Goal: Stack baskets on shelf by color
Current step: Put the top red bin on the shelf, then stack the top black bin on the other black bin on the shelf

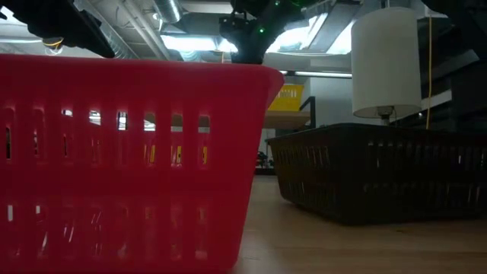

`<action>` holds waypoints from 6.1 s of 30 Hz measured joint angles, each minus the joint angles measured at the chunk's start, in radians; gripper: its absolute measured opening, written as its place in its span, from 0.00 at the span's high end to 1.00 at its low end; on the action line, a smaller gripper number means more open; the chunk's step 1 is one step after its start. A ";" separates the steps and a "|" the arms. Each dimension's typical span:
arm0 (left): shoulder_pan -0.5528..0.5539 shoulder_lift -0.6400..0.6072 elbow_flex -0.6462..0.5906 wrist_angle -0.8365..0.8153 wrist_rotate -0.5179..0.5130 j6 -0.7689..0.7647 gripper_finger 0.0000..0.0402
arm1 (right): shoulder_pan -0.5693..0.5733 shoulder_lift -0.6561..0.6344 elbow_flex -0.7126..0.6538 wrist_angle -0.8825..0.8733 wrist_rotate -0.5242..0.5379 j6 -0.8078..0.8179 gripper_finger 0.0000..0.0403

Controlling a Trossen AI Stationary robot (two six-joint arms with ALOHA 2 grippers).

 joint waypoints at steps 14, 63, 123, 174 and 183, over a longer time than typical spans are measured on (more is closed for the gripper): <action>0.000 0.000 0.000 0.000 0.022 0.000 0.79 | 0.049 0.000 0.187 -0.283 0.000 0.105 0.87; 0.025 0.163 -0.072 0.624 0.101 0.028 0.79 | 0.363 -0.224 -0.858 0.802 -0.063 0.671 0.87; 0.064 0.243 -0.008 0.647 0.198 -0.181 0.78 | 0.527 -0.592 -0.599 -0.190 0.241 0.664 0.97; 0.310 0.775 0.281 0.109 0.541 -0.815 0.69 | 0.780 -0.983 -1.204 0.604 0.295 0.446 0.62; 0.310 0.909 0.281 0.124 0.542 -0.891 0.69 | 0.780 -0.983 -1.204 0.581 0.295 0.446 0.62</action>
